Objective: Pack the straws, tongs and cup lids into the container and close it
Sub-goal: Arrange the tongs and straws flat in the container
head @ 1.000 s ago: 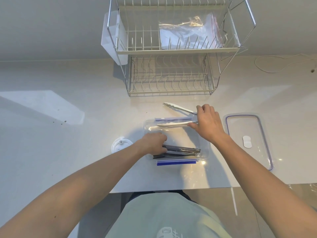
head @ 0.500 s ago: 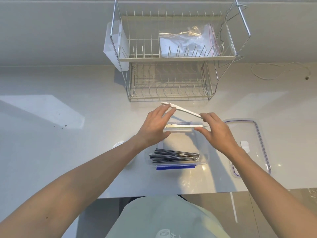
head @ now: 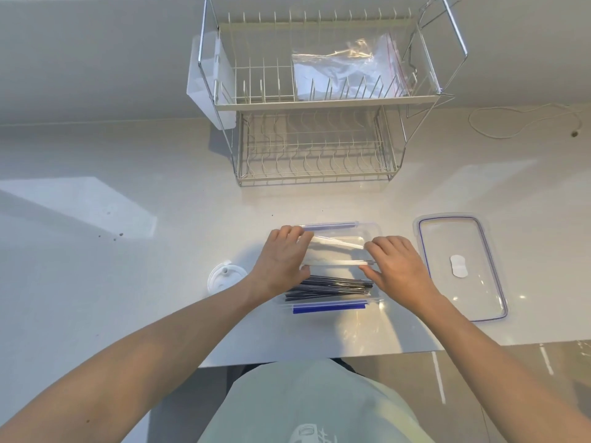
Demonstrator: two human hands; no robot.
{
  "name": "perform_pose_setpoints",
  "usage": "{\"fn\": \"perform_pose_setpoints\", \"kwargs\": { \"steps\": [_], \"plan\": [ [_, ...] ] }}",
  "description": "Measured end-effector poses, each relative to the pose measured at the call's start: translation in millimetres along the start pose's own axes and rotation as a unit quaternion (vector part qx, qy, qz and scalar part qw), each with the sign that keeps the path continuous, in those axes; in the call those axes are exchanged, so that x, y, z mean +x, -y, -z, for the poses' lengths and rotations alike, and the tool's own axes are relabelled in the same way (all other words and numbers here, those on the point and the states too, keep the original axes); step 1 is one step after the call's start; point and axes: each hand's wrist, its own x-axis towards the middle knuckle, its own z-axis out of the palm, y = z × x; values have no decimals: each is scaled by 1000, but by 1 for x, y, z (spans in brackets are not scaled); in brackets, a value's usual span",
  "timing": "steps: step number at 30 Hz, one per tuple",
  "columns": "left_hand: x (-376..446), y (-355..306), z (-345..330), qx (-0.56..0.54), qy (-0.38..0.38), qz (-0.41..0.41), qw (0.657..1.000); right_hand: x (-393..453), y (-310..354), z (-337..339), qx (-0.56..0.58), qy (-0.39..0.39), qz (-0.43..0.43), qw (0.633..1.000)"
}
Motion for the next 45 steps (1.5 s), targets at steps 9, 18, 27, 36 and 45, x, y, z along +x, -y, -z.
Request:
{"fn": "perform_pose_setpoints", "kwargs": {
  "steps": [9, 18, 27, 36, 45],
  "plan": [
    [10, 1, -15, 56, 86, 62, 993, 31, 38, -15, -49, 185, -48, 980],
    [6, 3, -22, 57, 127, 47, 989, 43, 31, -32, -21, 279, -93, 956],
    [0, 5, -24, 24, 96, 40, 994, 46, 29, -25, -12, 325, -77, 943],
    [-13, 9, -22, -83, 43, 41, 995, 45, 37, -17, 0, 301, -89, 949],
    [-19, -1, -29, -33, 92, 24, 995, 32, 48, -15, 11, 289, -113, 950]
  ]
}}
